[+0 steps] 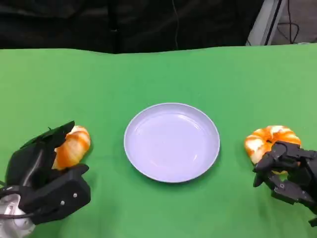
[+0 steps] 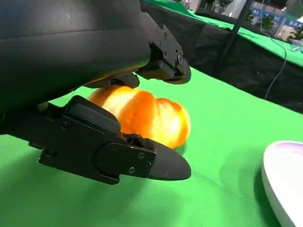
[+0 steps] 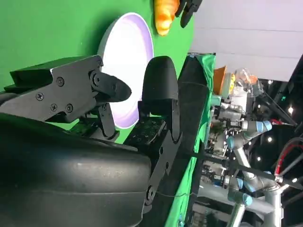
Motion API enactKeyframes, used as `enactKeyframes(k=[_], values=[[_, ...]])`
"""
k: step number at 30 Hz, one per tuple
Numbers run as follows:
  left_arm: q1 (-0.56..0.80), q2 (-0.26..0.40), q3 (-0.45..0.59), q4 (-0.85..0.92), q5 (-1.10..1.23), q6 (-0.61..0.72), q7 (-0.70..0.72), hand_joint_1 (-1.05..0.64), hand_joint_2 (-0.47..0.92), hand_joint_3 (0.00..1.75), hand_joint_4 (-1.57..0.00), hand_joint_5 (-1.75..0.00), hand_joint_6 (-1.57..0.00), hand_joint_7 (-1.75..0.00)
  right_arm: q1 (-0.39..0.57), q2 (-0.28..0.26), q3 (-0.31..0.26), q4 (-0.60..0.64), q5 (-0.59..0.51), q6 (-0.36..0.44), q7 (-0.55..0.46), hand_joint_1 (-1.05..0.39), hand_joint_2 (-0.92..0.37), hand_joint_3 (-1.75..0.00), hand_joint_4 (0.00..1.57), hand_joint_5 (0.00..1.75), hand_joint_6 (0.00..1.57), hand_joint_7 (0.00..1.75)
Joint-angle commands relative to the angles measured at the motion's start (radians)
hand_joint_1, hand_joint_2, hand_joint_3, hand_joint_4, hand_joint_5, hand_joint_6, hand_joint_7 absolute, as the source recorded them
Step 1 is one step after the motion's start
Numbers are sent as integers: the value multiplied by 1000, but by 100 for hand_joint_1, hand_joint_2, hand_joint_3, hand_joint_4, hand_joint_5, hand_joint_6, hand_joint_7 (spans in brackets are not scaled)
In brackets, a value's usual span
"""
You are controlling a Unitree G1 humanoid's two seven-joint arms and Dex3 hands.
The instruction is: Grasp the bread from the table and place it into the plate.
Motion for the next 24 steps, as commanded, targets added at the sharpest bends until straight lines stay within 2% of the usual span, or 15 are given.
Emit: enactKeyframes(k=[1,13,24], values=[[-22,0,-12,20,-2,17,-14,-82,92,28,-35,-1,-40,-1,-9,-11,-5,-5,6,-3,0,10,-83,-70,81,149,84,109],[-54,-14,-54,39,17,118,-32,-83,92,31,-34,0,-44,-2,-10,-12,-6,-3,8,1,3,8,-84,-68,81,148,85,107],[-75,-24,-68,68,16,167,-59,-74,92,29,-35,0,-46,-1,-5,-13,-4,-11,3,-7,-5,8,-86,-65,82,147,86,106]])
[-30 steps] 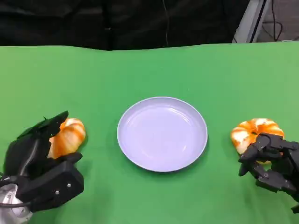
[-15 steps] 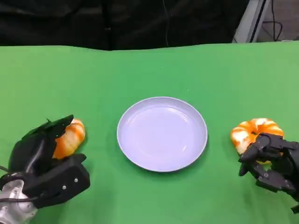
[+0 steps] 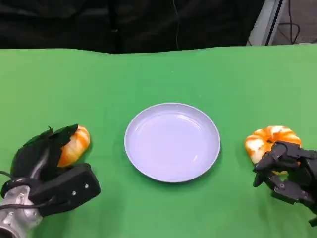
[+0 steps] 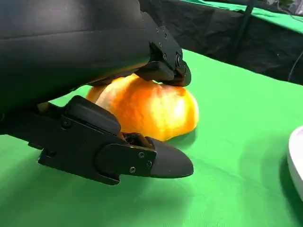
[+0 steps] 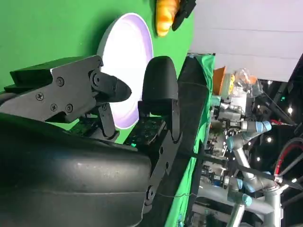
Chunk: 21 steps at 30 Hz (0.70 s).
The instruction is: Grasp the bread from the table and place it into the plate.
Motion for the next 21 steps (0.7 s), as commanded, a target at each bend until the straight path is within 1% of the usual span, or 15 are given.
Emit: enactKeyframes(k=[1,4,6,8,9,11,14,21], values=[[-10,1,-6,25,-5,29,-36,-74,92,29,-35,0,-46,-1,-5,-13,-5,-11,2,-6,-4,8,-86,-65,82,147,86,106],[-11,0,-5,31,-7,29,-41,-71,92,29,-35,0,-47,-1,-6,-14,-5,-9,3,-5,-2,7,-85,-64,82,147,85,106],[-11,0,-4,35,-9,21,-44,-57,92,26,-35,0,-47,-1,-6,-14,-6,-7,4,-7,0,8,-86,-64,82,147,85,106],[-10,1,2,37,-16,13,-54,-51,92,24,-35,0,-48,-1,-6,-13,-6,-7,7,-4,3,8,-86,-63,82,147,85,106],[-9,1,6,35,-22,12,-62,-41,92,24,-34,0,-48,-1,-6,-14,-6,-9,6,-3,2,7,-86,-63,82,147,85,106],[-7,2,9,31,-29,12,-71,-32,92,24,-33,0,-47,0,-4,-13,-5,-12,7,1,3,7,-86,-63,82,147,85,106],[-6,4,7,30,-31,11,-71,-29,92,25,-33,0,-47,0,-4,-12,-6,-13,14,11,9,7,-87,-62,82,147,85,105],[-2,6,11,33,-42,-1,-77,-20,92,25,-33,0,-47,0,-4,-12,-8,-11,10,1,5,8,-87,-62,82,146,86,105]])
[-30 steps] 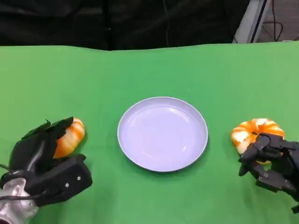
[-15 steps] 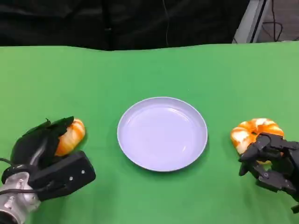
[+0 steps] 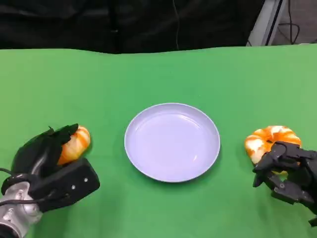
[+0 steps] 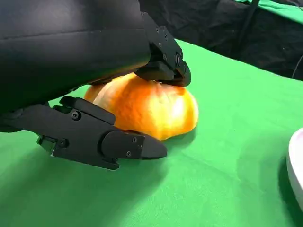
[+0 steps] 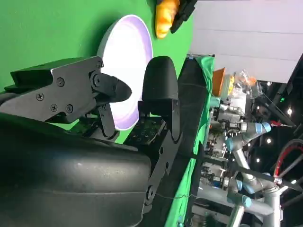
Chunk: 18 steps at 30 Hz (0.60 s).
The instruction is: Grasp the bread from the table and place it into the plate.
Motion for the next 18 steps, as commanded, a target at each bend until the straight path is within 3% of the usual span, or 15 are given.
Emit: enactKeyframes(k=[1,14,18], values=[[14,9,1,14,-8,7,-27,-18,92,25,-33,0,-47,0,-4,-13,-7,-10,4,-5,-5,8,-87,-62,82,146,86,104],[15,6,4,17,-12,12,-24,-6,92,27,-39,-2,-55,-3,-7,-14,-8,-6,7,-6,1,7,-88,-61,81,147,86,105],[16,2,10,17,-19,17,-21,-4,92,27,-46,-4,-65,-6,-5,-15,-8,-9,7,-1,0,7,-88,-61,82,147,86,105]])
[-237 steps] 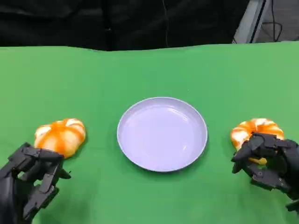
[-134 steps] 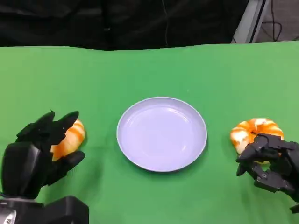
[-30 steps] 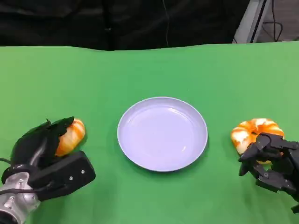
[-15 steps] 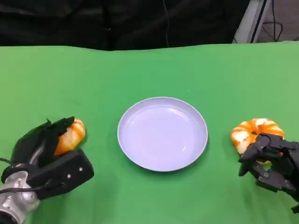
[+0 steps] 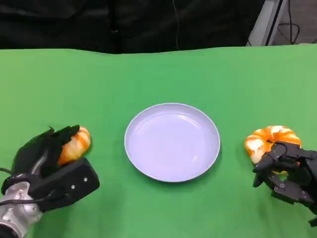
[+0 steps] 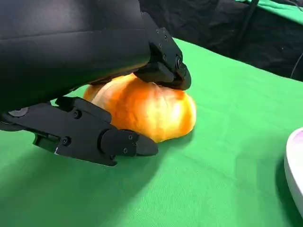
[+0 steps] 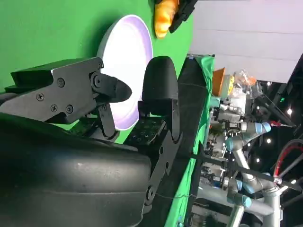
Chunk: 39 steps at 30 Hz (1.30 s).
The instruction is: Grasp the bread from the table and place it into the plate.
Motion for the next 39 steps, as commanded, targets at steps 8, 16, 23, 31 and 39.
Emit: enactKeyframes(k=[8,16,23,31,39], values=[[19,-3,15,16,-25,10,9,-5,92,26,-87,-13,-105,-10,-3,-15,-6,-12,4,-3,-3,7,-88,-60,82,147,86,105],[21,-5,25,21,-42,-6,20,-4,92,24,-73,-106,-130,-11,-6,-15,-6,-6,2,-9,-5,8,-88,-60,82,148,86,106],[22,-15,34,22,-44,2,54,-6,92,24,-76,-124,-136,-19,-4,-15,-6,-8,4,-2,-4,8,-87,-61,82,148,85,106],[23,-21,37,22,-46,9,89,-6,92,30,-66,-157,-91,-113,-5,-14,-7,-6,5,-4,-3,7,-86,-62,82,148,86,105],[24,-21,29,18,-35,11,126,-6,92,23,-59,-164,-82,-127,-8,-15,-7,-2,2,-7,-6,8,-87,-63,83,148,86,106]])
